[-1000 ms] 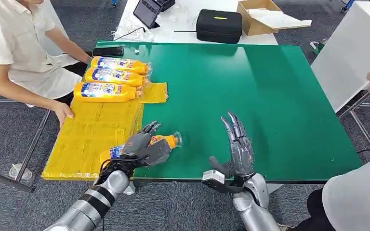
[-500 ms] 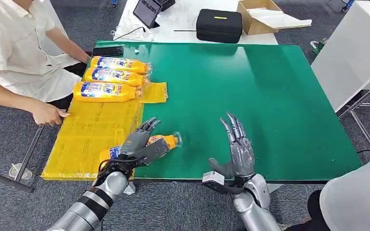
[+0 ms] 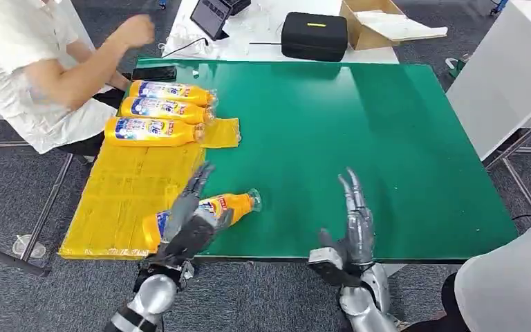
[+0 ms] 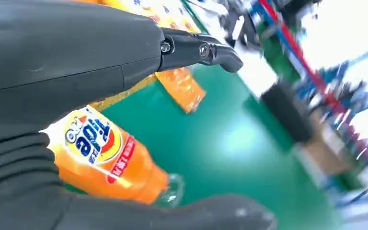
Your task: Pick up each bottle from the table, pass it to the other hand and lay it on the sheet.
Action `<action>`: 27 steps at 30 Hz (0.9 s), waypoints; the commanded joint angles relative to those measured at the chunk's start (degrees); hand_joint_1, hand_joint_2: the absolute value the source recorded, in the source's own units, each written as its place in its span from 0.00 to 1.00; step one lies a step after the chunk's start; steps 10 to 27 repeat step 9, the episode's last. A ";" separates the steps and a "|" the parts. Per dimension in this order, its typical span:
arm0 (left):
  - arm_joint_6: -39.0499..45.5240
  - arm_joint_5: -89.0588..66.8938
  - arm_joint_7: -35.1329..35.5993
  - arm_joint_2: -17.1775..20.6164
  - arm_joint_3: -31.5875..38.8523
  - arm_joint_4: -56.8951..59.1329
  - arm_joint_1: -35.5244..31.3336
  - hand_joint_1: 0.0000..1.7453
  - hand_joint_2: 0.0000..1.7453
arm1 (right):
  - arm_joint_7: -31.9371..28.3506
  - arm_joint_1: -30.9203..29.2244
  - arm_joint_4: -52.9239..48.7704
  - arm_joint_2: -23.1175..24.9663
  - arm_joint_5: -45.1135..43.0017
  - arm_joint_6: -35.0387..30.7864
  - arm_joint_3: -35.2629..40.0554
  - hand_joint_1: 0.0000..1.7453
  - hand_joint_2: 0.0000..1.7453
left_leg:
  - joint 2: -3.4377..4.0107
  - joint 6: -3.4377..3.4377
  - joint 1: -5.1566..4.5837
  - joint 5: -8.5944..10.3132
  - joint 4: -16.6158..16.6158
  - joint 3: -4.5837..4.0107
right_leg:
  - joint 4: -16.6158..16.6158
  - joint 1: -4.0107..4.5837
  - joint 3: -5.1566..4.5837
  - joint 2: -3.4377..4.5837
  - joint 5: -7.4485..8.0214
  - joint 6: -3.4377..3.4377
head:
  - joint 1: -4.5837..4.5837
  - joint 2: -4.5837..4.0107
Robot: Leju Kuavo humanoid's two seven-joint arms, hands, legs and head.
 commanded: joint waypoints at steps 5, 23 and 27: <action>6.67 12.46 -1.83 -1.26 1.87 -15.39 9.73 0.00 1.00 | -0.07 7.49 -17.82 1.65 -13.30 5.97 -0.39 0.00 0.00 | 0.08 0.06 -0.04 -0.29 0.08 0.21 | 0.11 0.00 0.19 -0.01 -0.31 -0.02 | 0.00 -0.02; 6.67 12.46 -1.83 -1.26 1.87 -15.39 9.73 0.00 1.00 | -0.07 7.49 -17.82 1.65 -13.30 5.97 -0.39 0.00 0.00 | 0.05 0.06 -0.02 -0.18 -0.01 0.09 | 0.00 0.00 0.08 0.00 -0.20 0.02 | 0.00 -0.02; 6.67 12.46 -1.83 -1.26 1.87 -15.39 9.73 0.00 1.00 | -0.07 7.49 -17.82 1.65 -13.30 5.97 -0.39 0.00 0.00 | 0.05 0.06 -0.02 -0.18 -0.01 0.09 | 0.00 0.00 0.08 0.00 -0.20 0.02 | 0.00 -0.02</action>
